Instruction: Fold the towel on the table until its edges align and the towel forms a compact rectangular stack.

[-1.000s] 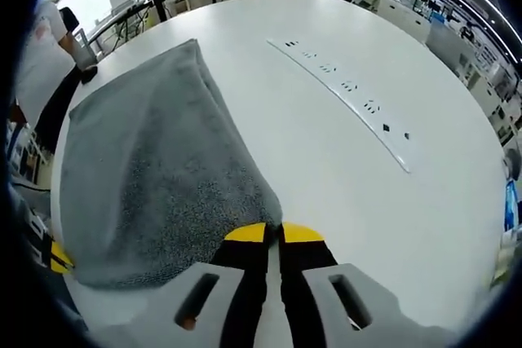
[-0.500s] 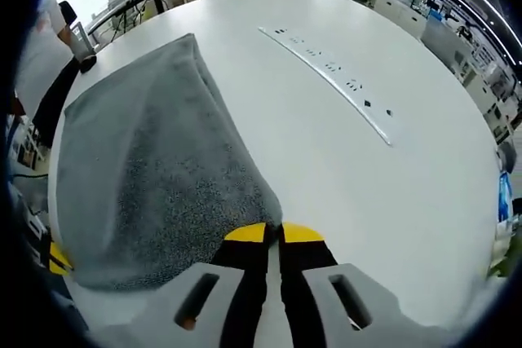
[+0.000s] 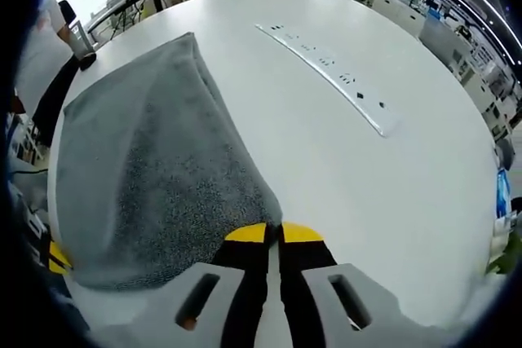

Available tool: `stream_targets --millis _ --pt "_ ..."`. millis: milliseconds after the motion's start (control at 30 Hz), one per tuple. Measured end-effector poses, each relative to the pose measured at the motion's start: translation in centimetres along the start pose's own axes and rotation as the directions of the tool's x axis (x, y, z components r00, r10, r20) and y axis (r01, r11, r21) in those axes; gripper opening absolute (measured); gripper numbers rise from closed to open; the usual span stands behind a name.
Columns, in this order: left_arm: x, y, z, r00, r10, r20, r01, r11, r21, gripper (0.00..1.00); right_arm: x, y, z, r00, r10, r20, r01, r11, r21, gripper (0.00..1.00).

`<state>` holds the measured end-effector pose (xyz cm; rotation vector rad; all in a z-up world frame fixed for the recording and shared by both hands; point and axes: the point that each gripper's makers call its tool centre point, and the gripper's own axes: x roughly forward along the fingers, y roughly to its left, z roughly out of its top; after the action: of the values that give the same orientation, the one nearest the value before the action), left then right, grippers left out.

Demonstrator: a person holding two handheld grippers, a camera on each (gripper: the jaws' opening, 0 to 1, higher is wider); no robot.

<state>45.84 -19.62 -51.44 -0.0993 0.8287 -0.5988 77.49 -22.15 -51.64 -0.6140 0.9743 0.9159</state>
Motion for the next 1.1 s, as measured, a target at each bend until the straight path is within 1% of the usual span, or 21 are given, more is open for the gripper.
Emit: stream_targets --millis 67,200,400,467,567,700,800,900,1000,1100 --pt "-0.1 -0.1 0.1 1.000 -0.002 0.005 0.002 1.000 -0.014 0.02 -0.1 0.0 0.0 1.000 0.000 0.002 0.000 1.000 0.004 0.01" --pt "-0.1 -0.2 0.2 1.000 -0.002 0.009 0.002 1.000 -0.007 0.02 0.1 -0.5 0.1 1.000 -0.002 0.000 0.002 1.000 0.003 0.01" --pt "-0.3 -0.7 0.4 1.000 -0.006 0.014 0.006 1.000 0.002 0.02 -0.7 0.0 -0.3 1.000 -0.008 -0.010 0.008 1.000 -0.001 0.01" --pt "-0.3 -0.7 0.6 1.000 -0.010 0.016 0.010 1.000 0.005 0.02 -0.6 -0.8 -0.3 1.000 -0.011 -0.014 0.011 1.000 0.001 0.01" --pt "-0.2 -0.9 0.7 1.000 -0.014 0.019 0.013 1.000 0.006 0.02 -1.0 -0.8 -0.3 1.000 -0.015 -0.013 0.015 1.000 0.002 0.01" --pt "-0.4 -1.2 1.0 0.999 -0.017 0.028 0.017 1.000 0.005 0.02 -1.7 -0.7 0.0 1.000 -0.018 -0.005 0.018 1.000 0.006 0.01" --pt "-0.7 -1.0 1.2 0.999 -0.016 0.035 0.016 1.000 0.001 0.02 -2.0 -0.8 0.3 1.000 -0.020 -0.001 0.020 1.000 0.006 0.01" --pt "-1.2 -0.9 1.4 0.999 -0.016 0.045 0.016 1.000 -0.004 0.02 -2.8 -0.2 0.4 1.000 -0.021 0.001 0.021 1.000 0.011 0.01" --pt "-1.8 -0.8 1.8 0.998 -0.012 0.054 0.011 1.000 0.008 0.02 -3.1 -0.6 0.8 1.000 -0.020 0.001 0.020 1.000 0.012 0.01" --pt "-2.2 -0.8 2.2 0.998 -0.011 0.064 0.010 1.000 0.015 0.02 -3.8 -0.2 1.1 1.000 -0.026 0.001 0.026 1.000 0.007 0.01"
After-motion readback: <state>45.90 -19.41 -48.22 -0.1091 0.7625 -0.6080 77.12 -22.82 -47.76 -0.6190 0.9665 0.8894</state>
